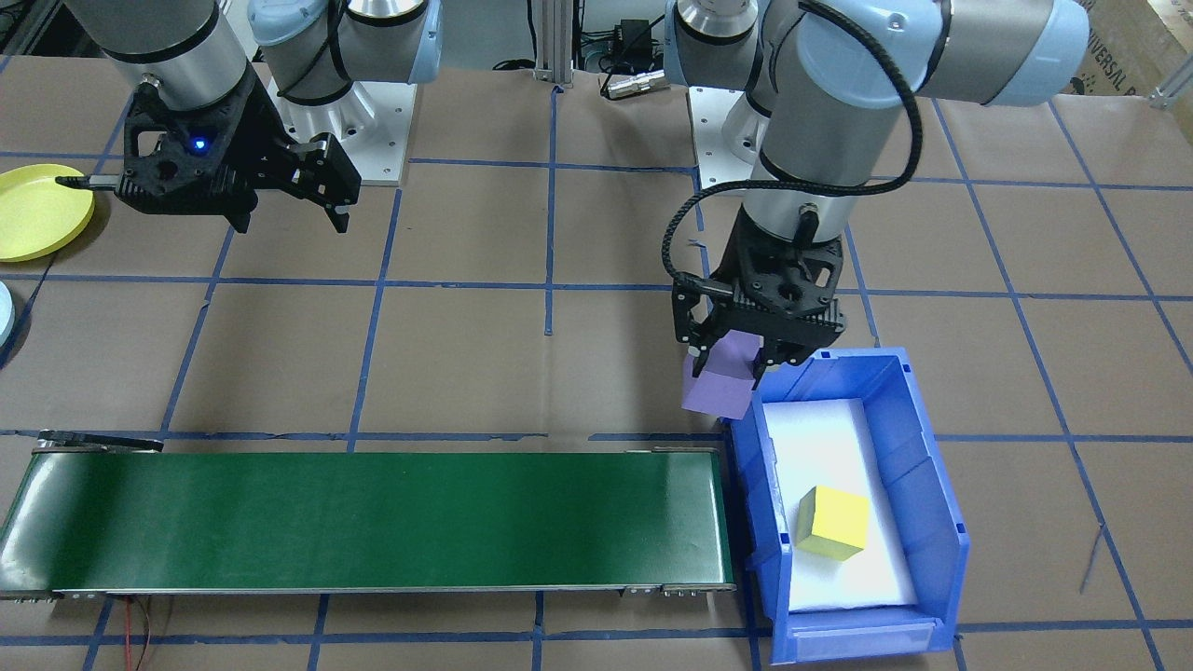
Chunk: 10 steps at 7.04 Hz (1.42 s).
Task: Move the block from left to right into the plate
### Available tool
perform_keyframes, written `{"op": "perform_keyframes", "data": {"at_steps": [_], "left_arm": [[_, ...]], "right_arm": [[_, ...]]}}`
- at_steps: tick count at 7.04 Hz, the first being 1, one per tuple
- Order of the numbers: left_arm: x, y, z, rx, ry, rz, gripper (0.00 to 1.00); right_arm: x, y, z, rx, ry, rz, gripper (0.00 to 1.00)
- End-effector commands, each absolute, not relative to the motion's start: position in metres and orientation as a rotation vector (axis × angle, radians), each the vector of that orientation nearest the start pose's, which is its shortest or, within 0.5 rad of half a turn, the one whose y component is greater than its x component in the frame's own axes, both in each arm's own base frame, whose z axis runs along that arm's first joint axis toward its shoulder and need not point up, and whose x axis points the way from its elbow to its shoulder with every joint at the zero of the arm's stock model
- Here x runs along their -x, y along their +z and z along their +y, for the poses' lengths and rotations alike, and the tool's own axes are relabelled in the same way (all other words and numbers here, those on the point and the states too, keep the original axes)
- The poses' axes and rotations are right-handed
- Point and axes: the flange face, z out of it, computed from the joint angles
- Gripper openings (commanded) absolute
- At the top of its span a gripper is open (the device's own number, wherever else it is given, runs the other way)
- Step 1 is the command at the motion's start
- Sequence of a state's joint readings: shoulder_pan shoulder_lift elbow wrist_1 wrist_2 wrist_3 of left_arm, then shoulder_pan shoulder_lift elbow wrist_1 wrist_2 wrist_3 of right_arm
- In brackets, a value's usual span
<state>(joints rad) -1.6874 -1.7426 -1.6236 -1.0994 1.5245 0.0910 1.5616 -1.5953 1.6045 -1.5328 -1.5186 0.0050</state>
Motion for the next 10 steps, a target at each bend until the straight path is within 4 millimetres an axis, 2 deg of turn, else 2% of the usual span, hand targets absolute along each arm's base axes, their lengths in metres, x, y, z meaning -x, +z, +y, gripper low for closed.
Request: {"op": "perform_keyframes", "data": {"at_steps": [1, 2, 3, 4, 5, 7, 8, 9, 10], "left_arm": [[0.24, 0.348, -0.593, -0.334, -0.445, 3.158, 0.49], [0.26, 0.315, -0.607, -0.301, -0.496, 3.165, 0.49], [0.261, 0.312, -0.609, -0.303, -0.497, 3.165, 0.49], [0.26, 0.309, -0.609, -0.3, -0.484, 3.165, 0.56], [0.259, 0.3, -0.607, -0.294, -0.453, 3.163, 1.0], [0.246, 0.316, -0.614, -0.342, -0.496, 3.054, 1.0], [0.214, 0.33, -0.623, -0.394, -0.521, 3.021, 1.0], [0.165, 0.343, -0.634, -0.401, -0.542, 3.0, 1.0], [0.11, 0.344, -0.646, -0.475, -0.526, 2.956, 1.0]], "right_arm": [[-0.134, 0.48, -0.478, -0.023, 0.073, 3.088, 1.0], [-0.134, 0.48, -0.478, -0.023, 0.073, 3.088, 1.0], [-0.134, 0.48, -0.478, -0.023, 0.073, 3.088, 1.0], [-0.133, 0.48, -0.478, -0.026, 0.073, 3.088, 1.0], [-0.134, 0.48, -0.478, -0.023, 0.073, 3.088, 1.0], [-0.134, 0.48, -0.478, -0.023, 0.073, 3.088, 1.0], [-0.132, 0.478, -0.48, -0.03, 0.075, 3.087, 1.0], [-0.125, 0.478, -0.483, -0.049, 0.077, 3.087, 1.0], [-0.116, 0.477, -0.485, -0.075, 0.079, 3.086, 1.0]]}}
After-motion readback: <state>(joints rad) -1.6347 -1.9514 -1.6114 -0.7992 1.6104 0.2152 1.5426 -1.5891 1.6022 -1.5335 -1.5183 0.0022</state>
